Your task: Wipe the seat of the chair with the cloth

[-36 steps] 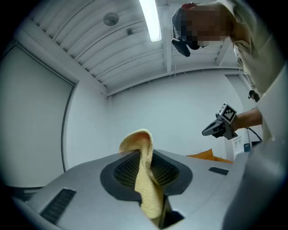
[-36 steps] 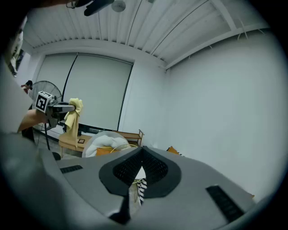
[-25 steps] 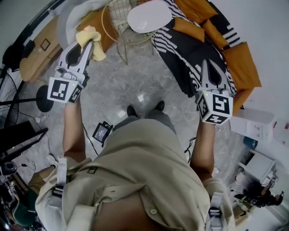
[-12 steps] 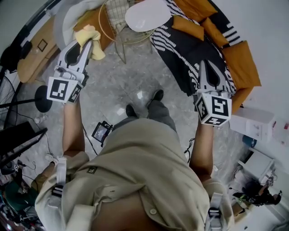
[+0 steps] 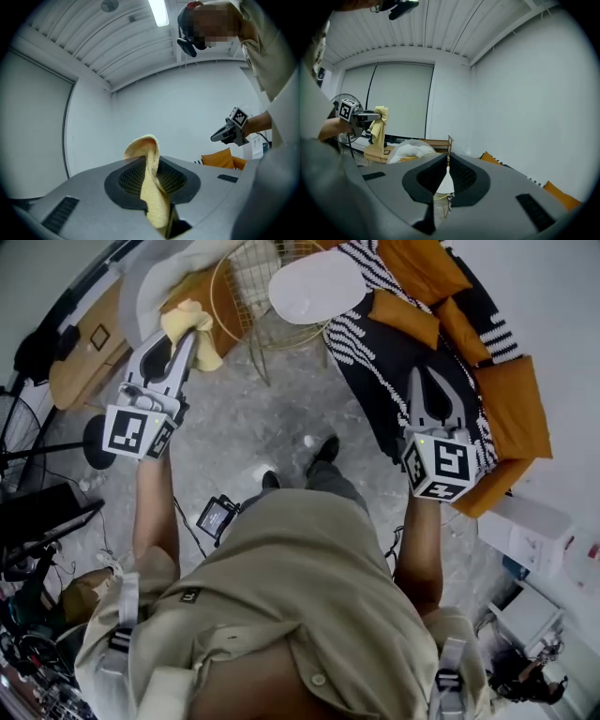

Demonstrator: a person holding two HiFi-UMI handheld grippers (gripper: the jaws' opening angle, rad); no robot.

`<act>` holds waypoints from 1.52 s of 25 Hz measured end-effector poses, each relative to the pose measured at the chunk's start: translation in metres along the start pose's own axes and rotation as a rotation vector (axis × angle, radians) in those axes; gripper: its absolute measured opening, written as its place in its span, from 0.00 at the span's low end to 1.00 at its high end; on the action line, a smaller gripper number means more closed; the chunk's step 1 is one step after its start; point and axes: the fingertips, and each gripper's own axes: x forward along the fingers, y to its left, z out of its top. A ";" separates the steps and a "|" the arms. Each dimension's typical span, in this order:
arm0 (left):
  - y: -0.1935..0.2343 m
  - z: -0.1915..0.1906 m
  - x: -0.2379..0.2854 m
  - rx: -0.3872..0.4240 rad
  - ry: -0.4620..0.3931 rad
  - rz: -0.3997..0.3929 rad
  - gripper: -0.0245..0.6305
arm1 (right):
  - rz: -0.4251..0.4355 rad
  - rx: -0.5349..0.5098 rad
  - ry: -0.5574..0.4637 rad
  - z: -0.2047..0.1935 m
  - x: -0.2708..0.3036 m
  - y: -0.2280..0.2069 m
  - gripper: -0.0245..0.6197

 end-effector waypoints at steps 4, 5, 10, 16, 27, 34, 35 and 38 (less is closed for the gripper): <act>0.008 -0.017 0.037 0.024 0.060 0.020 0.16 | 0.046 -0.013 0.009 0.003 0.046 -0.028 0.08; 0.009 -0.016 0.046 0.023 0.060 0.029 0.16 | 0.056 -0.014 0.011 0.003 0.056 -0.035 0.08; 0.009 -0.004 0.088 0.010 0.045 0.079 0.16 | 0.105 -0.021 0.015 0.009 0.093 -0.067 0.08; 0.008 -0.007 0.121 -0.013 0.056 0.090 0.16 | 0.132 -0.006 0.023 0.008 0.125 -0.085 0.08; 0.056 -0.044 0.252 -0.045 0.025 -0.084 0.16 | -0.023 0.028 0.094 0.003 0.188 -0.112 0.08; 0.105 -0.071 0.328 -0.064 -0.003 -0.194 0.16 | -0.132 0.022 0.107 0.022 0.239 -0.109 0.08; 0.110 -0.078 0.338 -0.071 -0.005 -0.212 0.16 | -0.148 0.024 0.107 0.025 0.245 -0.108 0.08; 0.123 -0.097 0.366 -0.077 -0.003 -0.246 0.16 | -0.181 0.041 0.118 0.025 0.265 -0.109 0.08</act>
